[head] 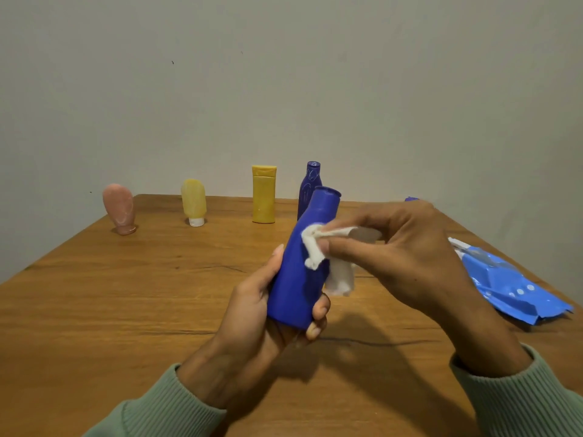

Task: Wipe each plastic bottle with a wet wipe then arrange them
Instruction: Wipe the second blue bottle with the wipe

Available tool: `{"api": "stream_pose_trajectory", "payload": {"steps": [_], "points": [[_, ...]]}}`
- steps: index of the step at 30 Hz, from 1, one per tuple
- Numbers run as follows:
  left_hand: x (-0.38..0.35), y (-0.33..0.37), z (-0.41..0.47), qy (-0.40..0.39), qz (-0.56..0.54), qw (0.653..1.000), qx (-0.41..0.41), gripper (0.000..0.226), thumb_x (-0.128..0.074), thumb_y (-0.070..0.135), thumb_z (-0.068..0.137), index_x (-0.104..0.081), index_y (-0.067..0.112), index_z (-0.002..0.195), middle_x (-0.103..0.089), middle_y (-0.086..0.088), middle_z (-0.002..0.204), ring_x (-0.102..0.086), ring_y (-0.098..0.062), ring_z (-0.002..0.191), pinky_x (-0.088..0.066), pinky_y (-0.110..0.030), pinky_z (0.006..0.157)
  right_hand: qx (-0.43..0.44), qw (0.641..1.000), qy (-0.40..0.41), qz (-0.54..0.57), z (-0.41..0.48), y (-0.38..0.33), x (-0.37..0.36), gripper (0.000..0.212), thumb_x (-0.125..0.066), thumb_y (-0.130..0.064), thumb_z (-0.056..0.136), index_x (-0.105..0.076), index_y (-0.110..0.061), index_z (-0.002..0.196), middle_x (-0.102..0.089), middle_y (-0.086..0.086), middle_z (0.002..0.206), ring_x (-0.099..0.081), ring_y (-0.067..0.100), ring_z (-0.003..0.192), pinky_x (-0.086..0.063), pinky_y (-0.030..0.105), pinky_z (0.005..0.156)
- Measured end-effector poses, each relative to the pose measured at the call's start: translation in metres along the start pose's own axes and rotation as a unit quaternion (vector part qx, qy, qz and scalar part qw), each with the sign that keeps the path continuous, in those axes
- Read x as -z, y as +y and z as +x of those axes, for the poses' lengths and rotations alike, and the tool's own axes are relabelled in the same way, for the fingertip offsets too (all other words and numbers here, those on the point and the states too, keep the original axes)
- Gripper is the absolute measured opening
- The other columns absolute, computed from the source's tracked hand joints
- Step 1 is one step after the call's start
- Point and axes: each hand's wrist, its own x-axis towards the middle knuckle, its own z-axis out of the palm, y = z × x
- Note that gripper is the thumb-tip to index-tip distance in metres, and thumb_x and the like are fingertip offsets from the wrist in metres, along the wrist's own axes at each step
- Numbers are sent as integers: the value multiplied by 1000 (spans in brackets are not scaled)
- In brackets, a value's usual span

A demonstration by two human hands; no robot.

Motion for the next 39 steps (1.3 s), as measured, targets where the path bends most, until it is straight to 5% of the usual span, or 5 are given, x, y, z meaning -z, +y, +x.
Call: {"api": "stream_pose_trajectory", "payload": {"steps": [10, 17, 25, 31, 39], "points": [[6, -5, 2, 35, 244, 966, -72, 66, -34, 67, 88, -69, 13, 101, -62, -10, 71, -53, -16, 59, -43, -24, 53, 51, 977, 188, -88, -2, 3, -4, 18, -70, -31, 79, -69, -24, 95, -67, -14, 86, -62, 2, 84, -49, 10, 67], [9, -6, 4, 69, 279, 950, -122, 57, -32, 61, 87, -63, 15, 98, -64, -6, 71, -54, -16, 61, -41, -24, 53, 68, 990, 45, -119, -3, 2, -12, 23, -72, -28, 78, -72, -17, 98, -69, -9, 90, -62, 3, 86, -49, 11, 72], [10, -11, 3, 106, 394, 897, -169, 44, -30, 64, 87, -61, 33, 87, -63, -4, 78, -54, -7, 65, -44, -27, 64, 61, 973, 198, -102, 0, 8, -7, 19, -71, -28, 80, -71, -19, 97, -68, -11, 87, -61, 2, 85, -47, 8, 67], [11, -12, 2, 128, 440, 864, -210, 35, -30, 60, 90, -58, 42, 101, -60, 5, 86, -55, -10, 74, -44, -24, 63, 47, 988, 88, -118, -3, 3, -12, 14, -72, -28, 78, -70, -23, 91, -64, -17, 84, -59, -2, 83, -44, 5, 66], [9, -4, 3, 86, 320, 935, -130, 60, -32, 61, 89, -65, 14, 101, -63, -7, 71, -55, -15, 61, -43, -25, 55, 57, 986, 133, -85, 1, 8, -3, 18, -70, -26, 80, -70, -22, 98, -68, -14, 90, -62, 3, 88, -49, 11, 69]]}}
